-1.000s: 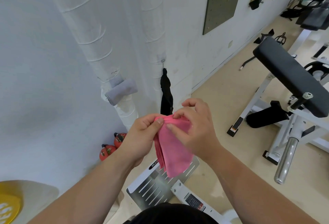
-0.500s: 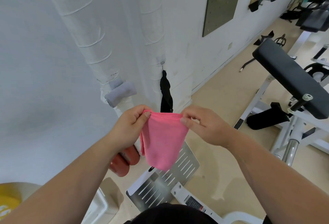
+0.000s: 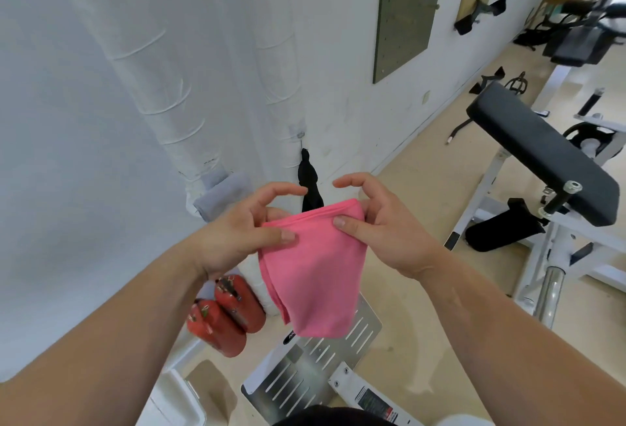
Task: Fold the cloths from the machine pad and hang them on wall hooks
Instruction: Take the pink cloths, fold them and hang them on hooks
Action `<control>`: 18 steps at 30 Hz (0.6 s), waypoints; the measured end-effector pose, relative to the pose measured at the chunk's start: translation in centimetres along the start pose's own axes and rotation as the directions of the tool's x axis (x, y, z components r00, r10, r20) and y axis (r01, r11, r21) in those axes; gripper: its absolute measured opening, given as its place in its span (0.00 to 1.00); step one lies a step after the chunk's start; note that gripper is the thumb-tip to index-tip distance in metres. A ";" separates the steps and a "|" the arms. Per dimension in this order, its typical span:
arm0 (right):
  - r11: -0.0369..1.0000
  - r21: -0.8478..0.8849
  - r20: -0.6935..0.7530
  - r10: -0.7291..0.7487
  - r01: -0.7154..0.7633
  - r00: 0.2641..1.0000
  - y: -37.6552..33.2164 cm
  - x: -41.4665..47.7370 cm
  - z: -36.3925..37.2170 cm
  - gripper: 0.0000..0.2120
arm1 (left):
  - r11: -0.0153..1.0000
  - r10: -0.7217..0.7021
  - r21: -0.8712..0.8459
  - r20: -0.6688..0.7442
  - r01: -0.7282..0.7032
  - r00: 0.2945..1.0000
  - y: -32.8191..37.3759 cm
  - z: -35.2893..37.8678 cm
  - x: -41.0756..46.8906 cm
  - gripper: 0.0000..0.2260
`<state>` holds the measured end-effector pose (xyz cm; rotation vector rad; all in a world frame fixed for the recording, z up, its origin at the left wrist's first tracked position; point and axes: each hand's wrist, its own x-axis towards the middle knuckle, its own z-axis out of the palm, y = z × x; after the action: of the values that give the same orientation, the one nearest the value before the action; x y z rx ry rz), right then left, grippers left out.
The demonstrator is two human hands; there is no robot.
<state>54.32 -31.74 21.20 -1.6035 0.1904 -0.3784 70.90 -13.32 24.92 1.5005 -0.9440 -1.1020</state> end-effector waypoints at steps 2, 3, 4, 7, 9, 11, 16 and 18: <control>1.000 0.022 0.015 0.004 -0.004 1.000 -0.5 0.1 0.1 0.21 | 0.993 -0.016 0.115 0.114 0.003 0.993 1.5 -0.1 0.9 0.26; 0.999 0.037 0.011 0.005 -0.005 1.000 -0.5 0.1 0.2 0.22 | 0.987 -0.027 0.161 0.162 0.001 0.986 2.0 0.0 1.5 0.25; 0.998 0.059 -0.003 0.008 -0.008 1.000 -0.3 0.1 0.2 0.23 | 0.981 -0.030 0.194 0.204 -0.011 0.978 2.5 0.3 1.9 0.24; 0.981 0.189 -0.072 0.055 -0.040 0.996 0.9 -0.3 -0.1 0.25 | 0.941 0.006 0.330 0.193 -0.071 0.981 2.8 1.5 2.8 0.15; 0.952 0.276 -0.016 0.139 -0.129 0.990 2.5 -0.9 -0.5 0.30 | 0.905 0.017 0.423 0.080 -0.049 0.997 2.3 1.9 3.1 0.16; 0.938 0.211 0.139 0.248 -0.273 0.959 4.5 -1.8 -0.6 0.31 | 0.898 0.007 0.440 -0.018 0.002 1.000 1.4 1.7 3.4 0.20; 0.864 -0.196 0.152 0.494 -0.463 0.856 10.5 -3.5 0.2 0.19 | 0.881 -0.041 0.451 -0.225 0.141 0.974 -0.6 0.5 3.4 0.26; 0.855 -0.213 0.128 0.505 -0.473 0.854 11.9 -3.6 0.2 0.20 | 0.866 -0.039 0.462 -0.315 0.189 0.948 -1.0 0.0 3.0 0.27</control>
<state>52.30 -31.16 8.97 -1.6819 0.4958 0.1883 71.77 -15.99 23.40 2.0956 -0.9707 -0.7096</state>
